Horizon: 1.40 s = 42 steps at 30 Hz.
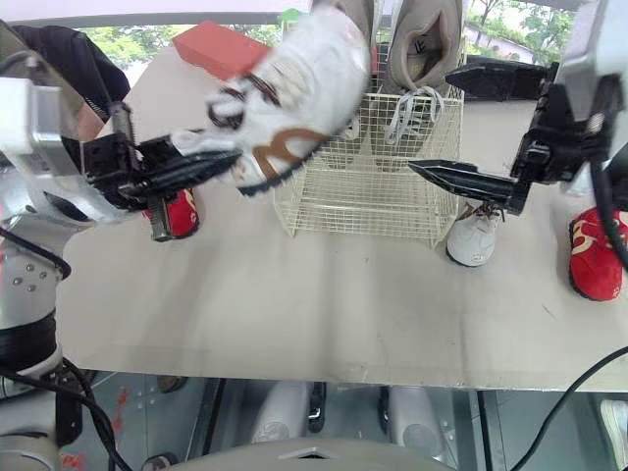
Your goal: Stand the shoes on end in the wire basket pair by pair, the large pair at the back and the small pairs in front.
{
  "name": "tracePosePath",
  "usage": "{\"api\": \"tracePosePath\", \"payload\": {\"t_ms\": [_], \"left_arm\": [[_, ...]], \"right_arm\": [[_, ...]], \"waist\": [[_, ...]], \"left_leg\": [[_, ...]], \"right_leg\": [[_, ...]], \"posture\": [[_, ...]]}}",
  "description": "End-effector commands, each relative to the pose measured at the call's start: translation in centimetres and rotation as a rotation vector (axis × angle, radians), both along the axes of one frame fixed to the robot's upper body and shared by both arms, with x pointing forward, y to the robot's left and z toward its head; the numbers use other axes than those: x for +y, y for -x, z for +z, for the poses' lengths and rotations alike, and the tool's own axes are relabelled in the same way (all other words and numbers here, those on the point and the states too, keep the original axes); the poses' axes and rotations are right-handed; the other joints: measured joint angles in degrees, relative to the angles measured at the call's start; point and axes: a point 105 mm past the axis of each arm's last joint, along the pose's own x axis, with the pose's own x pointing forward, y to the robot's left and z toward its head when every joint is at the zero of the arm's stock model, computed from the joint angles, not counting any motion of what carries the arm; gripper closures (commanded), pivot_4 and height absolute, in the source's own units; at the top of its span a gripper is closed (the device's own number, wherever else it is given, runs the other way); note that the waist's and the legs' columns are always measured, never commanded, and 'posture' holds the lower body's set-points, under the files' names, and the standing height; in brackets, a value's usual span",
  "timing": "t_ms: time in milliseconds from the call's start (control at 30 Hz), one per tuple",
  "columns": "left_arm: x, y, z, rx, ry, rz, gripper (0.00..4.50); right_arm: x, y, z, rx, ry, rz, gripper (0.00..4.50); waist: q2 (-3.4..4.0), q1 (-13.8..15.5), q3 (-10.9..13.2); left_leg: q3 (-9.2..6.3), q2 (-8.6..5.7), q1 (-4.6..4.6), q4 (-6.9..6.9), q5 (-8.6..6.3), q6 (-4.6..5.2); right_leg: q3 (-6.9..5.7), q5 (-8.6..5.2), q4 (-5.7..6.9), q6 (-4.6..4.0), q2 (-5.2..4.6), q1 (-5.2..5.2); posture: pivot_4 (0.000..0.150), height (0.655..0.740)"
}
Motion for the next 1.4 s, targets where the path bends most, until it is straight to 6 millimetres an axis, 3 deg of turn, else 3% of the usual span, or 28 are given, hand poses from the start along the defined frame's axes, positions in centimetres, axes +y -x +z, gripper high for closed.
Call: {"api": "tracePosePath", "payload": {"t_ms": [33,133,300,433,600,800,867,933,967,1033,1100,1133,1233,1400], "left_arm": [[-0.4,-0.3,-1.0,-0.053,-0.174,-0.135,4.24],[-0.5,-1.5,-2.4,-0.128,-0.354,-0.234,4.24],[-1.2,-4.0,-3.3,-0.291,-0.502,-0.246,4.24],[-2.4,-5.0,-3.3,-0.406,-0.561,-0.283,4.24],[-4.1,-4.8,-2.2,-0.521,-0.519,-0.335,4.24],[-3.7,-4.9,-1.7,-0.555,-0.479,-0.307,4.24],[-3.3,-4.9,-1.4,-0.507,-0.445,-0.279,4.24],[-2.3,-5.1,-1.3,-0.423,-0.413,-0.228,3.24],[-2.1,-5.3,-0.3,-0.345,-0.323,-0.173,2.98],[-0.7,-5.8,1.8,-0.02,-0.1,-0.026,2.01],[0.6,-5.5,2.9,0.251,0.081,0.065,1.42],[1.1,-5.5,3.1,0.333,0.157,0.109,0.87],[2.3,-5.1,3.0,0.48,0.356,0.217,0.87],[0.6,-4.0,0.3,0.619,0.482,0.31,0.87]], "right_arm": [[1.3,0.3,0.0,0.05,0.063,0.081,0.0],[3.2,0.1,-1.6,0.175,0.136,0.145,0.0],[5.4,-0.6,-3.1,0.306,0.205,0.205,0.0],[6.8,-2.4,-5.4,0.451,0.27,0.138,0.0],[7.6,-4.8,-8.0,0.489,0.324,0.052,0.0],[7.3,-5.0,-8.2,0.458,0.332,0.047,2.76],[7.5,-4.7,-7.9,0.434,0.316,0.066,3.52],[7.4,-4.3,-7.5,0.425,0.288,0.083,4.41],[7.3,-4.1,-7.3,0.415,0.266,0.091,4.5],[7.0,-3.5,-6.3,0.393,0.158,0.113,4.5],[6.7,-3.1,-4.9,0.334,0.007,0.13,4.5],[6.5,-3.1,-4.2,0.3,-0.069,0.12,4.5],[6.1,-3.2,-2.4,0.218,-0.306,0.087,4.5],[6.1,-3.8,-2.1,0.104,-0.457,-0.02,4.5]], "waist": [[0.01,-0.1,0.0],[0.02,-0.2,0.0],[0.03,-0.1,0.0],[0.03,0.0,0.0],[0.04,0.0,0.0],[0.07,-0.1,0.0],[0.07,-0.1,0.0],[0.07,-0.3,0.0],[0.07,-0.5,0.0],[0.06,-0.9,0.0],[0.04,-1.4,0.0],[0.04,-1.6,0.0],[0.06,-1.7,0.0],[0.02,-1.1,0.0]], "left_leg": [[0.02,-0.01,-0.01,0.0,0.0,0.0],[0.12,-0.01,-0.03,0.01,0.0,0.0],[0.16,0.02,-0.21,0.01,0.0,0.01],[0.1,0.02,-0.52,0.03,-0.01,0.02],[0.11,0.03,-1.37,0.7,-0.02,0.04],[0.06,0.02,-1.35,0.76,-0.05,0.1],[0.07,0.03,-1.32,0.78,-0.05,0.1],[0.05,0.04,-1.3,0.79,-0.05,0.1],[0.04,0.05,-1.31,0.78,-0.05,0.1],[0.0,0.08,-1.33,0.8,-0.05,0.1],[-0.08,0.14,-1.37,0.79,-0.05,0.1],[-0.14,0.24,-1.37,0.79,-0.05,0.1],[-0.21,0.24,-1.15,0.73,-0.04,0.07],[-0.4,0.18,-1.03,0.78,0.0,0.01]], "right_leg": [[-0.01,0.0,-0.01,0.0,0.01,0.0],[0.01,0.0,0.0,0.0,0.06,-0.05],[0.1,0.01,0.0,-0.01,0.1,-0.26],[0.14,0.02,0.02,0.01,0.06,-0.58],[0.04,0.01,0.47,0.03,0.05,-1.25],[0.14,0.01,0.86,0.03,0.03,-1.46],[0.14,0.01,0.92,0.03,0.04,-1.45],[0.16,0.01,0.94,0.03,0.04,-1.45],[0.16,0.01,0.93,0.03,0.04,-1.45],[0.15,0.01,0.93,0.03,0.04,-1.45],[0.12,0.01,0.9,0.05,0.02,-1.44],[0.09,0.0,0.92,0.08,-0.03,-1.43],[0.15,0.01,0.95,0.09,-0.06,-1.31],[0.16,0.01,1.0,0.08,-0.2,-1.07]], "posture": [[0.15,0.74],[0.15,0.74],[0.15,0.74],[0.15,0.74],[0.15,0.74],[0.15,0.74],[0.15,0.74],[0.15,0.74],[0.15,0.74],[0.15,0.74],[0.15,0.74],[0.15,0.74],[0.15,0.74],[0.15,0.74]]}}
